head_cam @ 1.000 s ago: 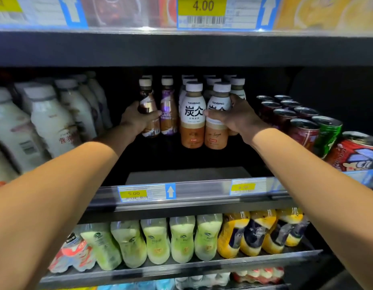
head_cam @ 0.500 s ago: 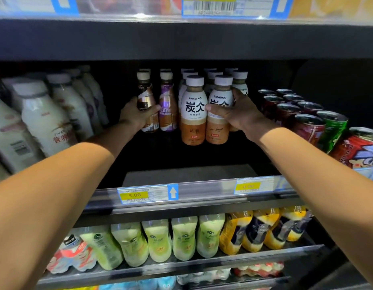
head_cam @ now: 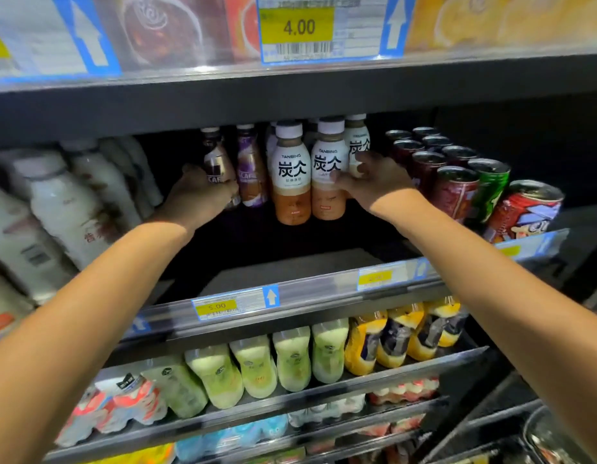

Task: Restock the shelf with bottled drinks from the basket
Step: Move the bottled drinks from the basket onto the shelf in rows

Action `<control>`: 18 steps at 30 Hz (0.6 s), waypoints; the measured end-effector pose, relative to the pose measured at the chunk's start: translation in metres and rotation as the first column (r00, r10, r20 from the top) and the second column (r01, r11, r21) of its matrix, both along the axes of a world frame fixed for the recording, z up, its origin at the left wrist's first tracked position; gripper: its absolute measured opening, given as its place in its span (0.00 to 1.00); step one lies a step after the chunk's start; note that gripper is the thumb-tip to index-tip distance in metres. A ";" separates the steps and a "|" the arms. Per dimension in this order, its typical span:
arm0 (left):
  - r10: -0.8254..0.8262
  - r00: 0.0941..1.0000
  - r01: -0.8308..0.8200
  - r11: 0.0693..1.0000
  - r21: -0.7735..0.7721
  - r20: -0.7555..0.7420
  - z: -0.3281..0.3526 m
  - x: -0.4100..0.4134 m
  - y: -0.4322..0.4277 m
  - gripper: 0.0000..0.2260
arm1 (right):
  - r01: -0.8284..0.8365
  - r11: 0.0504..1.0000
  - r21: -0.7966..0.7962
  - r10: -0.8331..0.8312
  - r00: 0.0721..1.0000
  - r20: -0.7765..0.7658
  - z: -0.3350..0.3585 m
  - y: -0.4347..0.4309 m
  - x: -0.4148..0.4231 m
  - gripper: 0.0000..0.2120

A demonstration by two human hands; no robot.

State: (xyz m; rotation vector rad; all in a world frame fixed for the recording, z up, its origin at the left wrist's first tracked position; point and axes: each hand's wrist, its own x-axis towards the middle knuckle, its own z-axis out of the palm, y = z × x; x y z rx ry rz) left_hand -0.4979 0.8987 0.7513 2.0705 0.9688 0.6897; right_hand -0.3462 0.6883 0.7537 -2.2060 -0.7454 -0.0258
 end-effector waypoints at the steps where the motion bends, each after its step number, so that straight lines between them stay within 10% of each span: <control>1: -0.043 0.999 0.044 0.997 0.057 -0.007 0.006 -0.010 -0.017 0.11 | 0.023 0.998 -0.062 -0.017 0.996 0.091 0.003 -0.014 -0.011 0.21; 7: -0.407 0.912 0.403 0.862 0.309 -0.052 0.025 -0.046 -0.133 0.10 | 0.277 0.881 -0.384 -0.014 0.826 0.564 0.018 -0.117 -0.105 0.21; 13: -0.546 0.744 0.654 0.474 0.590 -0.385 0.008 -0.014 -0.271 0.17 | 0.559 0.655 -0.508 -0.196 0.776 0.599 -0.019 -0.226 -0.131 0.17; 18: -0.695 0.479 0.847 0.206 0.491 -0.536 -0.019 0.035 -0.388 0.17 | 0.616 0.495 -0.612 -0.429 0.786 0.445 -0.048 -0.348 -0.121 0.18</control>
